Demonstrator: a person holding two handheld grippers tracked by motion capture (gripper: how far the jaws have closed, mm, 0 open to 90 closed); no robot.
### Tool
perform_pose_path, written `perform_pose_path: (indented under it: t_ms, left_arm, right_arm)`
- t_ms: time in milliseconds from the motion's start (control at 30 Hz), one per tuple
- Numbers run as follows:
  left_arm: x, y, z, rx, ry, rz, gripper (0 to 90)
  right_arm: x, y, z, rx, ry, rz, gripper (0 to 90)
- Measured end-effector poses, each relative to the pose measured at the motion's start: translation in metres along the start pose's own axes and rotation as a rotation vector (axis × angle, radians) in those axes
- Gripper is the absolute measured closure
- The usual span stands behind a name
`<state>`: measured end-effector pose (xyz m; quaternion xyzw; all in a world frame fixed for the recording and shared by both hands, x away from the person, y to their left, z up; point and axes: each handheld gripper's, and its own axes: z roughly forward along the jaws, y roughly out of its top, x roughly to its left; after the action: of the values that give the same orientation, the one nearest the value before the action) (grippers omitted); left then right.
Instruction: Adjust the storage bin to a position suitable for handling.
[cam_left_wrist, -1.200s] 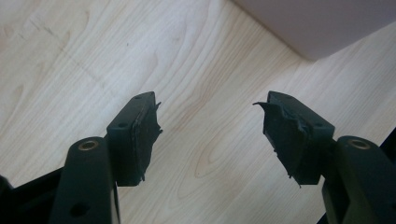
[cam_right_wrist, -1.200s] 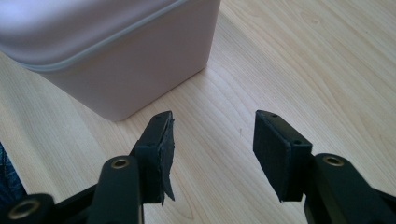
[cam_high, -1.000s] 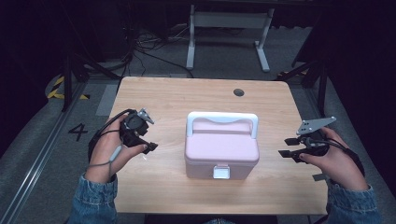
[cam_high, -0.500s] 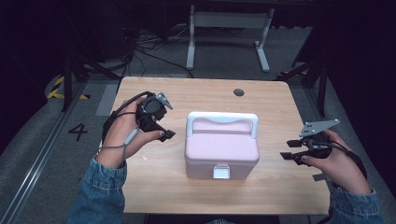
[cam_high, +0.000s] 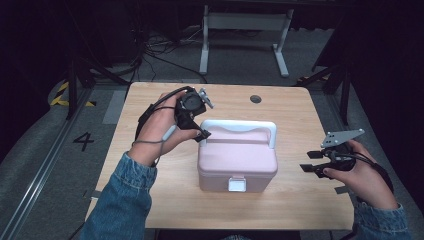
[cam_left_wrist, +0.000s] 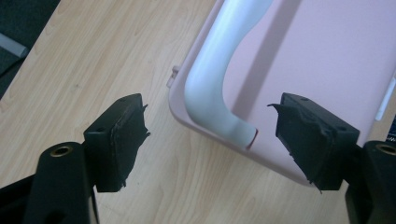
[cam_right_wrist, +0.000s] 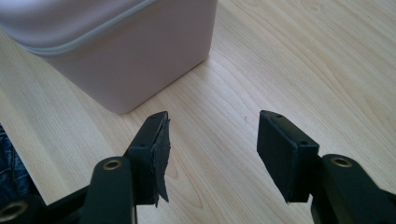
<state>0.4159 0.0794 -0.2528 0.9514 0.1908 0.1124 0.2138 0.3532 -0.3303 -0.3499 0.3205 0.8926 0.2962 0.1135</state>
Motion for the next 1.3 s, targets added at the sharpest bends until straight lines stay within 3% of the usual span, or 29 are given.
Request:
perform_pose_path:
  t_ms: [400, 633, 800, 900, 967, 1033, 1100, 1167, 1233, 1300]
  left_arm:
    - [0.001, 0.026, 0.027, 0.054, -0.035, 0.083, 24.6]
    - [0.002, 0.029, 0.041, 0.086, -0.048, 0.098, 24.0]
    - [0.002, 0.031, 0.048, 0.098, -0.054, 0.126, 28.4]
    - [0.002, 0.032, 0.05, 0.107, -0.051, 0.15, 34.6]
    - [0.001, 0.033, 0.051, 0.108, -0.062, 0.146, 42.4]
    - [-0.002, 0.032, 0.052, 0.082, -0.091, 0.113, 48.8]
    - [-0.002, 0.033, 0.052, 0.086, -0.085, 0.119, 53.7]
    - [-0.004, 0.034, 0.049, 0.113, -0.035, 0.136, 61.0]
    - [-0.005, 0.035, 0.047, 0.126, -0.028, 0.138, 69.5]
    - [-0.008, 0.035, 0.044, 0.118, -0.02, 0.153, 70.5]
  right_arm:
    - [0.003, -0.005, -0.001, 0.005, 0.004, 0.0, 44.2]
    - [0.003, -0.007, -0.002, -0.001, 0.014, 0.012, 43.6]
    - [0.004, -0.008, 0.0, 0.002, 0.018, 0.009, 43.5]
    - [0.004, -0.007, 0.0, -0.002, 0.018, 0.005, 43.6]
    - [0.004, -0.007, 0.0, -0.011, 0.033, 0.0, 43.9]
    - [0.005, -0.006, -0.001, -0.04, 0.058, 0.0, 43.9]
    - [0.006, -0.005, 0.0, -0.047, 0.069, 0.0, 44.0]
    - [0.006, -0.004, 0.0, -0.048, 0.072, -0.003, 44.0]
    - [0.005, -0.005, 0.0, -0.049, 0.071, 0.001, 44.0]
    - [0.004, -0.005, 0.0, -0.049, 0.068, 0.006, 44.0]
